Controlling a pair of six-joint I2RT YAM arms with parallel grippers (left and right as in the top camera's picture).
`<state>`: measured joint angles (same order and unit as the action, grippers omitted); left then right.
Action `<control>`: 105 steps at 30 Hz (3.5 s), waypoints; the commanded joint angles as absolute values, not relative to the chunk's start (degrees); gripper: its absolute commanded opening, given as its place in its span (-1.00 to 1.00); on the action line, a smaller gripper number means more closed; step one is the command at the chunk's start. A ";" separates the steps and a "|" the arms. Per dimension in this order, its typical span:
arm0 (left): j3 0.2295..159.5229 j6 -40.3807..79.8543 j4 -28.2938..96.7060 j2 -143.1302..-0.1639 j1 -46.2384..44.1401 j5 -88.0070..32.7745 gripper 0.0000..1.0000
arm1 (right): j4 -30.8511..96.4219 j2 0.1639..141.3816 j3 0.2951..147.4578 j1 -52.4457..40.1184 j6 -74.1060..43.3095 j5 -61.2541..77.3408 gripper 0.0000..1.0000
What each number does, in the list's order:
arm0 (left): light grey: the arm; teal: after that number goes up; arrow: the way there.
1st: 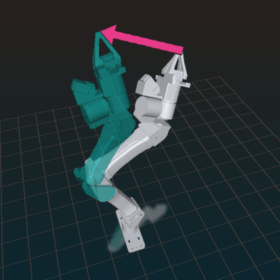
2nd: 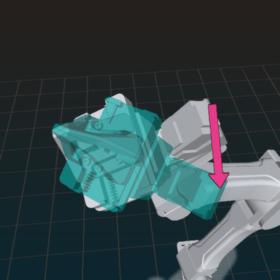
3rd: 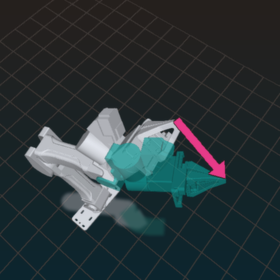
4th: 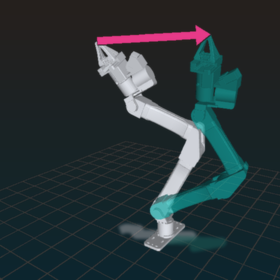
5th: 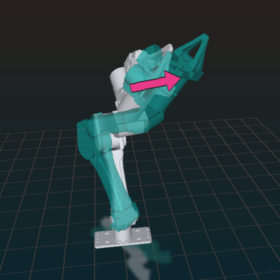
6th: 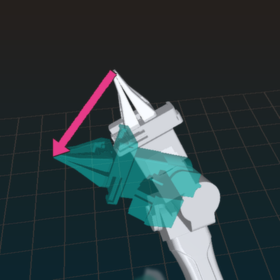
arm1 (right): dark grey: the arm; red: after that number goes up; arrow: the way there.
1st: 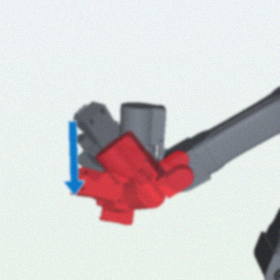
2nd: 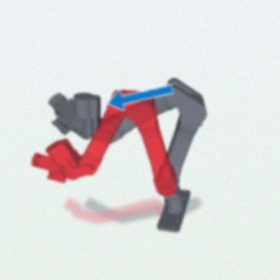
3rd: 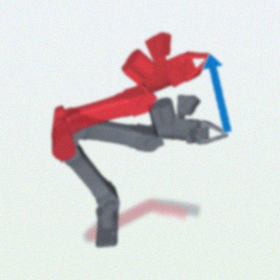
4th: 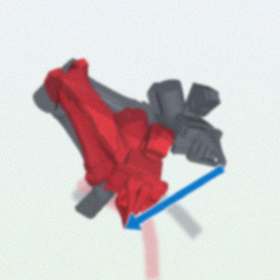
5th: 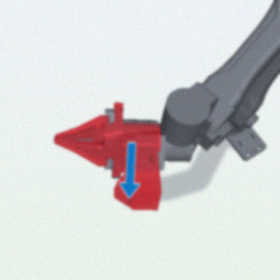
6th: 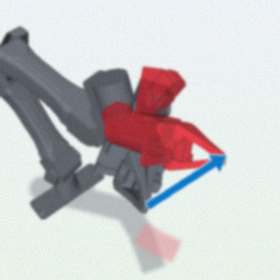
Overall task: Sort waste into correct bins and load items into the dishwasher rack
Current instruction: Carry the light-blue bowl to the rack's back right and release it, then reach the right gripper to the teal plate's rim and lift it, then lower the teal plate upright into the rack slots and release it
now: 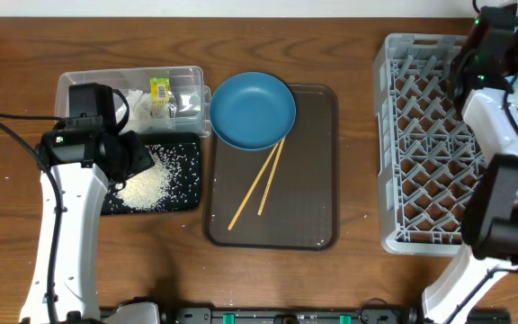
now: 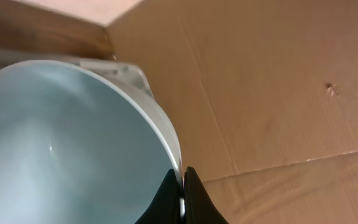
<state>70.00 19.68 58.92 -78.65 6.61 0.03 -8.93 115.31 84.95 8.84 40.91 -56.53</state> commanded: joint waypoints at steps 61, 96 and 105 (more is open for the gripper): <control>69.97 21.34 59.09 -78.59 6.83 0.45 0.18 | 18.72 119.42 85.06 -23.92 -15.44 2.61 -0.15; 69.97 21.34 58.65 -78.61 6.83 0.45 0.18 | 17.12 96.60 85.14 -13.08 17.72 -58.83 -0.98; 69.97 21.34 58.48 -78.59 6.83 0.45 0.18 | 17.91 96.92 85.06 -7.25 26.68 -69.01 -0.98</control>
<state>70.00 20.99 58.46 -78.65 6.61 0.01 17.41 96.97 84.73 -8.43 23.00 -62.04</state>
